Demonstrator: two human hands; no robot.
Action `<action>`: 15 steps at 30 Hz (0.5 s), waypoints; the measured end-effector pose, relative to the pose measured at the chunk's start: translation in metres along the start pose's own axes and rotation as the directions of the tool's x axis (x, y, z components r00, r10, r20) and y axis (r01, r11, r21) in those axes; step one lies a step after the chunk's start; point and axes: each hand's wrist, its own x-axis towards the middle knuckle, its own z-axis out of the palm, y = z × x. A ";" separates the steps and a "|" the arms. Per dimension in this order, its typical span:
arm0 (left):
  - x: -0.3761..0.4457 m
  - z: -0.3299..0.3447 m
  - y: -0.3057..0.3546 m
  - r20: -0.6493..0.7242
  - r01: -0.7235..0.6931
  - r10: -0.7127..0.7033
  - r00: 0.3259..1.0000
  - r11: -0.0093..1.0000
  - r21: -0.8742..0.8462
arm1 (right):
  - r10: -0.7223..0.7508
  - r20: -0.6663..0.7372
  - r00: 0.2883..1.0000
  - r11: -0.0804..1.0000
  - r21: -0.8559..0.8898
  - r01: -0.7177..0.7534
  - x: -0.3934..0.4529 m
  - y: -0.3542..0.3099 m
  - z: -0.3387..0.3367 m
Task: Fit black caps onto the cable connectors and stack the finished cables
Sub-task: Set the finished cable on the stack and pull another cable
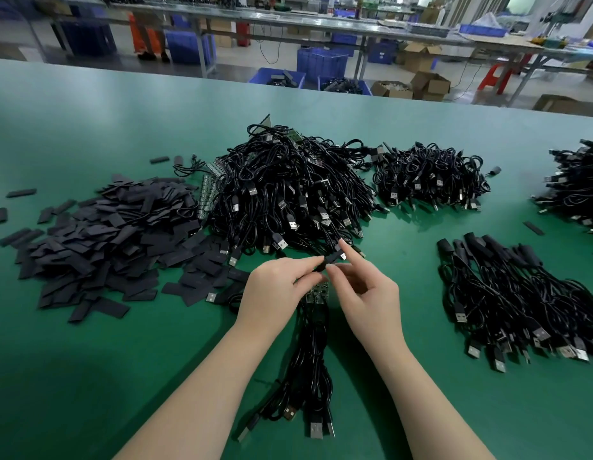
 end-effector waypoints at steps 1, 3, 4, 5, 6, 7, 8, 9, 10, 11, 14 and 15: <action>0.000 0.000 0.000 0.002 0.002 -0.002 1.000 1.000 -0.005 | 0.015 0.001 1.000 1.000 0.005 -0.015 0.000 -0.001 0.000; 0.001 0.000 0.000 -0.018 0.003 -0.004 1.000 1.000 -0.029 | 0.061 0.019 0.998 0.998 0.027 -0.062 -0.001 -0.001 0.001; 0.001 0.000 0.001 -0.028 0.002 -0.003 1.000 0.999 -0.034 | 0.092 0.049 0.995 0.995 0.038 -0.094 -0.002 -0.002 0.004; 0.001 0.001 0.002 -0.032 0.001 -0.001 1.000 1.000 -0.025 | 0.108 0.081 0.991 0.993 0.033 -0.111 -0.003 -0.002 0.006; 0.000 0.002 0.004 -0.029 0.001 -0.001 1.000 1.000 -0.006 | 0.108 0.104 0.989 0.994 0.011 -0.109 -0.003 -0.003 0.008; -0.001 0.002 0.005 -0.024 0.002 -0.002 1.000 1.000 0.010 | 0.099 0.108 0.989 0.995 -0.013 -0.098 -0.005 -0.005 0.010; -0.001 0.002 0.005 -0.023 0.005 -0.004 1.000 1.000 0.017 | 0.084 0.096 0.992 0.996 -0.028 -0.082 -0.005 -0.004 0.011; 0.000 0.002 0.005 -0.020 0.011 -0.011 1.000 1.000 0.018 | 0.084 0.077 0.993 0.996 -0.016 -0.083 -0.005 -0.004 0.011; 0.000 0.001 0.004 -0.007 0.019 -0.019 1.000 1.000 0.014 | 0.090 0.049 0.995 0.996 -0.003 -0.090 -0.005 -0.004 0.010; 0.001 0.001 0.004 0.016 0.024 -0.024 1.000 1.000 0.007 | 0.100 0.024 0.995 0.995 0.008 -0.100 -0.004 -0.005 0.010; 0.002 0.002 0.005 0.079 -0.017 0.012 0.997 0.998 0.065 | 0.165 -0.055 0.985 0.980 0.120 -0.158 -0.001 -0.007 0.007; 0.002 0.003 0.005 0.081 -0.045 0.035 0.996 0.992 0.116 | 0.202 -0.077 0.976 0.961 0.207 -0.182 0.001 -0.008 0.006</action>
